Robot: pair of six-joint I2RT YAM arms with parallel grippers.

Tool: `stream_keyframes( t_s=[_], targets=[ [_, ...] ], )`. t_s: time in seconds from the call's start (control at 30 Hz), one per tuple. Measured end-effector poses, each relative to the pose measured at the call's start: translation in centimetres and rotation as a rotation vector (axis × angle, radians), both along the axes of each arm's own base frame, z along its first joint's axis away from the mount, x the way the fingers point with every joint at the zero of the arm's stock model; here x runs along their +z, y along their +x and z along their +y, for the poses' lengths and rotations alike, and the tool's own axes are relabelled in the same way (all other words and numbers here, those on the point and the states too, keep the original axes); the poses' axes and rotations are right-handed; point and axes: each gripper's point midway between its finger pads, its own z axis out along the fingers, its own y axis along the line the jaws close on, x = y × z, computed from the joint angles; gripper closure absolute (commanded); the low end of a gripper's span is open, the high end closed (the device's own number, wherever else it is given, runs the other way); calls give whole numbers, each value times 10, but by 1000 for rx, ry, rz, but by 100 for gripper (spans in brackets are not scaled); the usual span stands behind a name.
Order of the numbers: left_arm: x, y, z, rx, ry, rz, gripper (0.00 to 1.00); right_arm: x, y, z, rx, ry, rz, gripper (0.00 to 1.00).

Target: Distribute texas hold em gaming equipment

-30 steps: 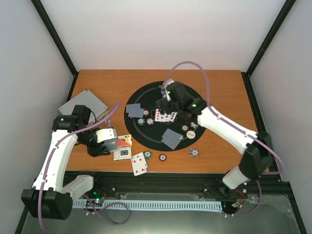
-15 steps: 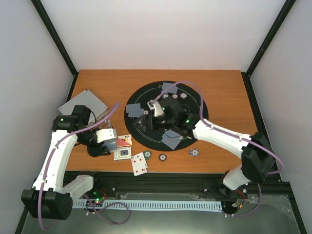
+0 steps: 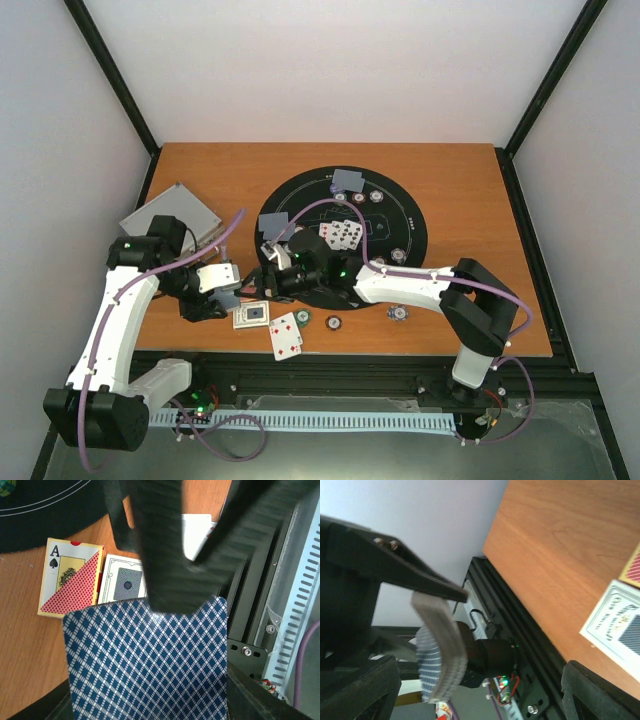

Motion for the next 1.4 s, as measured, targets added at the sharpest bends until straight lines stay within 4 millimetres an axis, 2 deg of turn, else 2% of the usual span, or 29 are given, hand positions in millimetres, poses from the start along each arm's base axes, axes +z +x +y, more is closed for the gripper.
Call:
stream_keyframes(
  t_s=[0.1,0.3,0.57,0.83,0.97,1.4],
  targets=[
    [0,0,0,0,0,0,99,8,-11,7,26,41,10,13],
    [0,0,0,0,0,0,99,20,-21,17,48,98,18,14],
    [0,-1,0,0,0,4,99,-7,-29,41,83,87,79,17],
    [0,-2,0,-1,-3,8,99,-20,-27,62,102,105,114,19],
    [0,-2,0,0,0,8,99,-22,-27,64,106,117,131,23],
    [-1,3,2,1,16,-6,99,-21,-12,48,82,159,116,37]
  ],
)
